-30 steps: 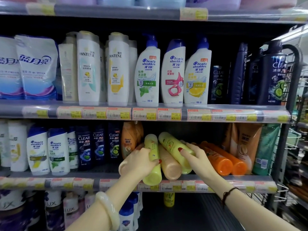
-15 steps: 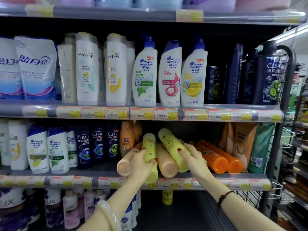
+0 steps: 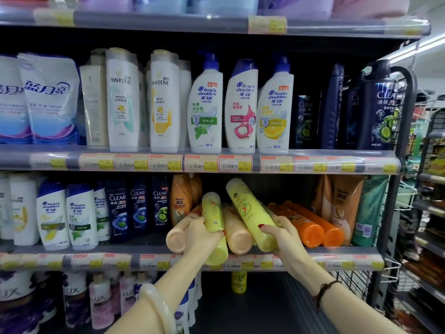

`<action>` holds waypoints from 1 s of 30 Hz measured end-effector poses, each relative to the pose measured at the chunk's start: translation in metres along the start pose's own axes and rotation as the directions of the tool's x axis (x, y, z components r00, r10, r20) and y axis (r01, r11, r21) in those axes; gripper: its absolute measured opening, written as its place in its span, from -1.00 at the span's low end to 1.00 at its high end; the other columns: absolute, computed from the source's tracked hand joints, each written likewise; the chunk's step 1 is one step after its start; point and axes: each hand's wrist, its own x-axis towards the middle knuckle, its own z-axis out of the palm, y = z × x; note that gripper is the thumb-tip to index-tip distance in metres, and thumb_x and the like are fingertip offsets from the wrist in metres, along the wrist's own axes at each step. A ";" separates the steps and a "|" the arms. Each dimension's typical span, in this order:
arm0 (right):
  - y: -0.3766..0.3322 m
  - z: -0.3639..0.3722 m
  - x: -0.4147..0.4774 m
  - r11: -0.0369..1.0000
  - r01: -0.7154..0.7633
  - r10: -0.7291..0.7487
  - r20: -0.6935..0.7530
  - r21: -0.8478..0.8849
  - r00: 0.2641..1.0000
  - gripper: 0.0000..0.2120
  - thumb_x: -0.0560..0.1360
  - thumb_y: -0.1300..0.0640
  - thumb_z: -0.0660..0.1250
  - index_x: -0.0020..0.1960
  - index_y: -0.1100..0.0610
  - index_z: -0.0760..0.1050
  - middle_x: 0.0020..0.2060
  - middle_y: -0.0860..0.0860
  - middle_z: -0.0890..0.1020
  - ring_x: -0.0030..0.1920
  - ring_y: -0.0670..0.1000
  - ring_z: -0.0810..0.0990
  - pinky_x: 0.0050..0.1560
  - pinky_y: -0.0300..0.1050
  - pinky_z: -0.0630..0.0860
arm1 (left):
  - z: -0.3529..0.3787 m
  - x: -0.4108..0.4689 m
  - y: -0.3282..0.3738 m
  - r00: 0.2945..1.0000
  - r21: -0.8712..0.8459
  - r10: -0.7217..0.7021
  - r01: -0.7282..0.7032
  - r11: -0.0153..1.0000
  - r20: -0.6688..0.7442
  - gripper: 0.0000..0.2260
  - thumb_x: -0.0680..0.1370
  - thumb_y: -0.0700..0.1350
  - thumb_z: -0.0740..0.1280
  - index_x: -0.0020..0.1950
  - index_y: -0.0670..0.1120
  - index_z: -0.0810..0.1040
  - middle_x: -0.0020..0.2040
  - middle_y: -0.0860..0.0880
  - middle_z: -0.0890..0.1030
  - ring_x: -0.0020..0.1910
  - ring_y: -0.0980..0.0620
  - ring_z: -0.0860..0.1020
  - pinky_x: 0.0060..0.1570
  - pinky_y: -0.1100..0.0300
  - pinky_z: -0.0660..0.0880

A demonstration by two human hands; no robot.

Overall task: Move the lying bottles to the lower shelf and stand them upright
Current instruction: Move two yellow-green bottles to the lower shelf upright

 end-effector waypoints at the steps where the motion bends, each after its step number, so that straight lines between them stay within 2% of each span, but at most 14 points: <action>1: -0.002 0.000 0.001 1.000 -0.005 0.005 0.009 0.016 1.000 -0.63 0.43 0.23 0.38 0.20 0.17 0.40 0.06 0.15 0.53 0.04 0.17 0.56 0.03 0.14 0.56 | 0.000 0.002 0.000 1.000 0.002 -0.019 0.019 1.000 0.009 -0.66 0.41 -0.17 0.46 0.16 -0.20 0.55 -0.11 -0.05 0.52 -0.13 -0.02 0.48 -0.21 0.20 0.38; 3: -0.005 0.000 0.002 0.998 -0.026 0.025 0.020 0.063 0.999 -0.69 0.43 0.25 0.37 0.14 0.18 0.41 0.05 0.19 0.51 0.01 0.19 0.56 -0.07 0.14 0.57 | 0.000 0.001 0.001 0.999 -0.003 -0.035 0.035 0.999 0.016 -0.69 0.40 -0.16 0.47 0.11 -0.21 0.57 -0.12 -0.08 0.55 -0.15 -0.03 0.49 -0.21 0.20 0.37; 6: -0.006 0.000 0.002 0.992 -0.054 0.049 0.042 0.118 0.998 -0.80 0.49 0.18 0.35 0.07 0.19 0.41 0.06 0.21 0.53 0.03 0.22 0.58 -0.01 0.23 0.58 | 0.001 -0.001 -0.001 0.999 -0.064 -0.049 0.049 0.997 0.001 -0.72 0.41 -0.13 0.48 0.06 -0.21 0.59 -0.08 -0.09 0.59 -0.13 -0.03 0.49 -0.17 0.19 0.38; 8: -0.006 0.000 0.002 0.988 -0.056 0.051 0.039 0.142 0.998 -0.85 0.52 0.12 0.34 -0.03 0.19 0.42 0.05 0.23 0.55 0.00 0.22 0.58 0.02 0.29 0.56 | 0.004 0.000 -0.004 0.997 -0.125 -0.069 0.065 0.990 -0.028 -0.85 0.43 -0.11 0.47 -0.13 -0.14 0.55 -0.21 0.02 0.51 -0.12 -0.03 0.46 -0.18 0.18 0.37; 10: -0.005 -0.001 0.002 0.987 -0.053 0.051 0.018 0.153 0.999 -0.83 0.52 0.09 0.33 -0.10 0.18 0.41 0.03 0.24 0.56 -0.01 0.22 0.58 0.05 0.34 0.53 | 0.005 -0.001 -0.002 0.995 -0.152 -0.080 0.070 0.986 -0.058 -0.67 0.44 -0.09 0.46 -0.36 0.00 0.33 -0.35 0.11 0.35 -0.15 -0.04 0.41 -0.31 0.19 0.33; 12: -0.006 -0.001 0.002 0.990 -0.053 0.054 -0.001 0.134 0.999 -0.81 0.52 0.09 0.35 -0.11 0.19 0.40 0.03 0.25 0.56 0.01 0.25 0.59 0.06 0.36 0.53 | 0.006 -0.001 -0.002 0.993 -0.172 -0.089 0.074 0.982 -0.078 -0.60 0.44 -0.08 0.46 -0.39 0.03 0.24 -0.38 0.12 0.31 -0.17 -0.04 0.40 -0.26 0.17 0.34; 14: -0.007 -0.001 0.003 0.993 -0.059 0.059 0.000 0.106 0.998 -0.80 0.49 0.10 0.38 -0.09 0.19 0.41 0.07 0.27 0.56 0.07 0.30 0.59 0.06 0.39 0.54 | 0.007 0.002 -0.002 0.990 -0.191 -0.122 0.107 0.976 -0.068 -0.65 0.44 -0.09 0.47 -0.37 0.00 0.31 -0.35 0.07 0.39 -0.16 -0.06 0.44 -0.15 0.15 0.38; 16: -0.010 -0.003 0.006 0.991 -0.090 0.089 0.022 0.099 0.996 -0.78 0.47 0.13 0.40 0.03 0.18 0.42 0.10 0.27 0.56 0.10 0.32 0.59 0.06 0.37 0.55 | 0.007 0.004 -0.003 0.989 -0.226 -0.140 0.126 0.966 -0.050 -0.82 0.43 -0.11 0.47 -0.22 -0.11 0.48 -0.23 -0.06 0.54 -0.13 -0.10 0.50 -0.09 0.10 0.46; 18: -0.012 -0.005 0.010 0.980 -0.152 0.143 0.071 0.130 0.987 -0.64 0.48 0.18 0.38 0.23 0.19 0.39 0.11 0.24 0.57 0.08 0.27 0.60 0.06 0.26 0.58 | 0.007 0.006 -0.004 0.985 -0.256 -0.170 0.154 0.954 -0.042 -0.74 0.42 -0.12 0.48 0.01 -0.23 0.57 -0.10 -0.17 0.60 -0.08 -0.15 0.56 -0.03 0.04 0.53; 20: -0.012 -0.009 0.013 0.968 -0.203 0.187 0.115 0.149 0.975 -0.52 0.47 0.19 0.38 0.35 0.22 0.34 0.12 0.26 0.58 0.09 0.26 0.61 0.05 0.19 0.59 | 0.006 0.006 -0.005 0.978 -0.283 -0.207 0.190 0.940 -0.031 -0.62 0.41 -0.11 0.48 0.14 -0.27 0.55 -0.01 -0.20 0.62 0.00 -0.20 0.60 0.04 -0.01 0.55; 24: -0.011 -0.014 0.016 0.949 -0.248 0.222 0.146 0.194 0.964 -0.43 0.43 0.15 0.42 0.38 0.23 0.30 0.14 0.30 0.58 0.11 0.31 0.61 0.13 0.24 0.55 | 0.005 0.004 -0.006 0.969 -0.290 -0.249 0.235 0.928 -0.011 -0.54 0.39 -0.08 0.49 0.22 -0.25 0.52 0.09 -0.23 0.62 0.05 -0.22 0.60 0.10 -0.09 0.55; 30: -0.010 -0.013 0.015 0.935 -0.258 0.219 0.176 0.244 0.960 -0.42 0.43 0.16 0.41 0.39 0.19 0.30 0.18 0.31 0.56 0.18 0.33 0.57 0.25 0.30 0.46 | -0.001 0.006 -0.006 0.955 -0.394 -0.290 0.290 0.872 0.061 -0.57 0.41 -0.12 0.48 0.23 -0.23 0.52 -0.02 -0.16 0.62 -0.01 -0.19 0.62 0.08 -0.09 0.57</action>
